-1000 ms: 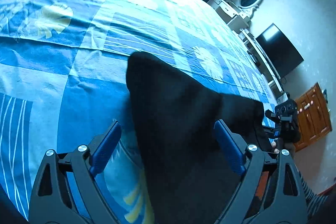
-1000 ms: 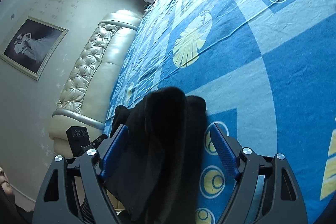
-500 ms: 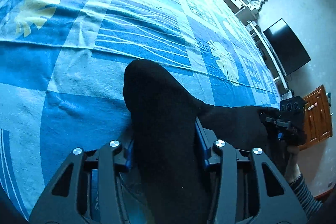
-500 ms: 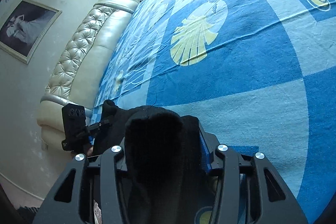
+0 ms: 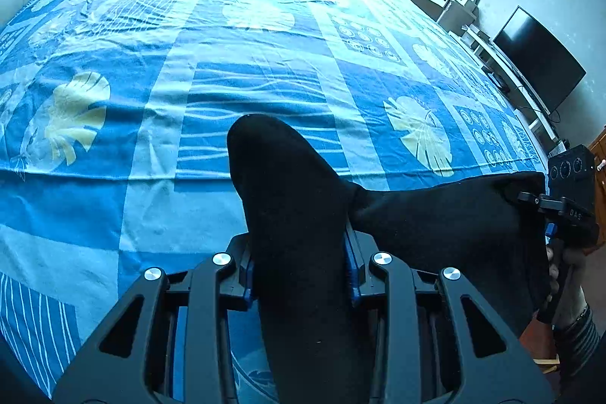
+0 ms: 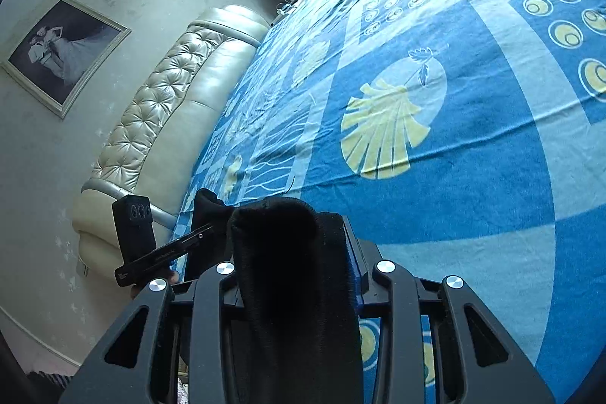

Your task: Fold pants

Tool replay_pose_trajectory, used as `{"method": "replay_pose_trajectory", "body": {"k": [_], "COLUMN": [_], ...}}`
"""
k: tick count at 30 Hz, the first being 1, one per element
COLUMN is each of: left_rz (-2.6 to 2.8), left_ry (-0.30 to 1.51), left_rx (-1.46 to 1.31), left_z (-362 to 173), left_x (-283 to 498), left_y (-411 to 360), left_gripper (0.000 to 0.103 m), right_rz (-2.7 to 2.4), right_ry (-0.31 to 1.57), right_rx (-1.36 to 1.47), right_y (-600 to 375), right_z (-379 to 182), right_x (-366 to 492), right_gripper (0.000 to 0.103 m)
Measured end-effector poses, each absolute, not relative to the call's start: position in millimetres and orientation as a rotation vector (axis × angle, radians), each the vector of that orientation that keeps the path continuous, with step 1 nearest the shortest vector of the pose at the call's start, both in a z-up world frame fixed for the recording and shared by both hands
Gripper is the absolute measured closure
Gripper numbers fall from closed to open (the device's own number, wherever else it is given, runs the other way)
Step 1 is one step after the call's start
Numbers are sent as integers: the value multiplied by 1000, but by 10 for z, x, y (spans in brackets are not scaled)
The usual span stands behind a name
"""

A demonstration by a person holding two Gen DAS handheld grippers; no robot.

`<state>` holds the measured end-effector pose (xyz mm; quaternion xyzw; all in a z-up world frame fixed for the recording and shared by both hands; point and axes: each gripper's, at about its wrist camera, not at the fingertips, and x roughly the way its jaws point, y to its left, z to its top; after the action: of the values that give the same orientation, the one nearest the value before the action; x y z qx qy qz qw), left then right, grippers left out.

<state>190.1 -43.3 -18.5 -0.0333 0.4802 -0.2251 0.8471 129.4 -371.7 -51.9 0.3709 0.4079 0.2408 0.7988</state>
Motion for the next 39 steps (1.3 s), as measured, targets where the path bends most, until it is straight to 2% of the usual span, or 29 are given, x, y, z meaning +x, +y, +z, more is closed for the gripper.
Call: {"method": "replay_pose_trajectory", "body": {"k": [7, 13, 23, 39], "left_rz": [-420, -383, -385, -395], "left_ry": [931, 948, 975, 972], "left_rx": [28, 45, 38, 38], "left_z": [-41, -181, -350, -440], "left_x": [2262, 2501, 2562, 2588], "left_y": [-589, -626, -601, -588], "left_gripper": [70, 70, 67, 61], "right_rz": [507, 486, 460, 472], "right_ry": [819, 842, 905, 908], "right_rx": [808, 813, 909, 949], "right_y": [-3782, -3797, -3913, -3936], "right_z": [-468, -567, -935, -1014], "right_x": [1671, 1904, 1976, 1986], "right_gripper": [68, 68, 68, 67]}}
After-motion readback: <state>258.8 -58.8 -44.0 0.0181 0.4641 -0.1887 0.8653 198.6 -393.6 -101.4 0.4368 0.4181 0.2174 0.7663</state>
